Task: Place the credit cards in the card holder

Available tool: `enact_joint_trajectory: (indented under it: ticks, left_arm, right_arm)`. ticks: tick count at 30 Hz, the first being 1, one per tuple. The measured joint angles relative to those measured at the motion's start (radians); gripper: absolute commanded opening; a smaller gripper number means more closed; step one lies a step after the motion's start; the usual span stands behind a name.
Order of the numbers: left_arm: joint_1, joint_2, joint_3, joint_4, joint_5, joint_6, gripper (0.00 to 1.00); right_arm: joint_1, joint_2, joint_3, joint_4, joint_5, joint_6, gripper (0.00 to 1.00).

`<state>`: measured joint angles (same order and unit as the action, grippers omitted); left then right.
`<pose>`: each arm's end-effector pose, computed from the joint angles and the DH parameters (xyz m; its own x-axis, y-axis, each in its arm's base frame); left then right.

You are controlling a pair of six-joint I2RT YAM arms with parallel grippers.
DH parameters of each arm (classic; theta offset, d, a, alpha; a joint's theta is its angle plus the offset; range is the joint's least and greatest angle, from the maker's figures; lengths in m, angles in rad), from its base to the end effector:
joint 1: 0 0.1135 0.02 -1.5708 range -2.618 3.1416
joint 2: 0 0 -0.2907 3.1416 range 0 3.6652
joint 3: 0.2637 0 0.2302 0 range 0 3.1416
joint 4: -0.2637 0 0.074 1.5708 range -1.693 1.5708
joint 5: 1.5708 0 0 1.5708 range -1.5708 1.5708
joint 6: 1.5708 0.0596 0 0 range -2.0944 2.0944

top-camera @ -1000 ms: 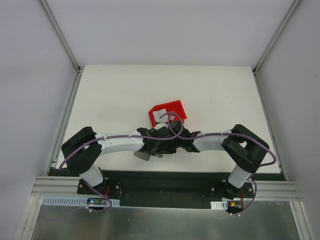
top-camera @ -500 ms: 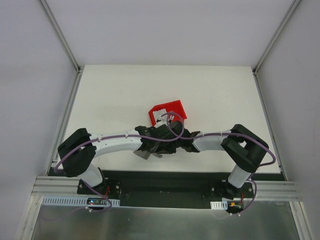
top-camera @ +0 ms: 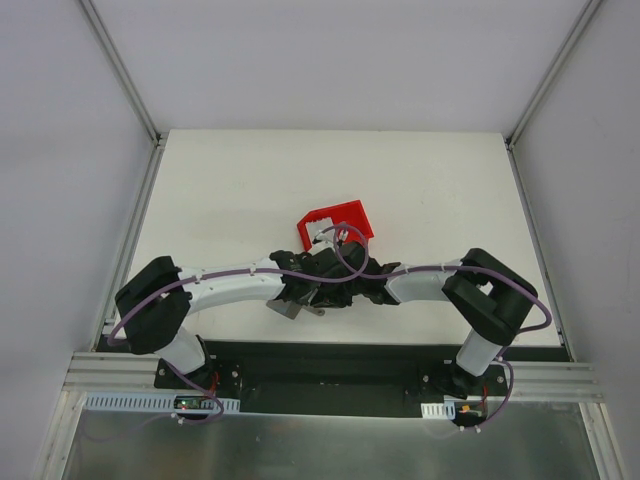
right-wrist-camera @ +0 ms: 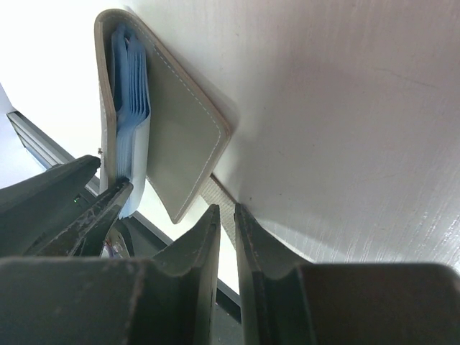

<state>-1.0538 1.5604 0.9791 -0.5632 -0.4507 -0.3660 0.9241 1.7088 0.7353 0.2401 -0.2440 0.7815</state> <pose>0.1651 -0.2379 0.2161 -0.6684 0.5238 -0.5281 0.4865 0.8449 0.2224 0.1889 0.2741 0.1632 -0.9080 -0.0683 -0.4135 -0.3424 0.6897 0.6381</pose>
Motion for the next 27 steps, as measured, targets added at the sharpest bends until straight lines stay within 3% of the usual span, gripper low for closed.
enact_joint_trajectory:
  ticks: [7, 17, 27]
  left_arm:
    - [0.008, -0.014, 0.0, -0.015, 0.025, 0.012, 0.14]
    - [0.035, -0.033, 0.001, -0.019, 0.05, 0.021, 0.15]
    - [0.076, -0.067, 0.001, -0.018, 0.079, 0.04, 0.0]
  right_arm:
    - [0.0, 0.0, 0.0, 0.0, 0.0, -0.002, 0.18]
    - [0.001, 0.008, 0.01, 0.0, -0.005, -0.008, 0.17]
    - [0.001, 0.009, 0.013, -0.004, -0.007, -0.013, 0.17]
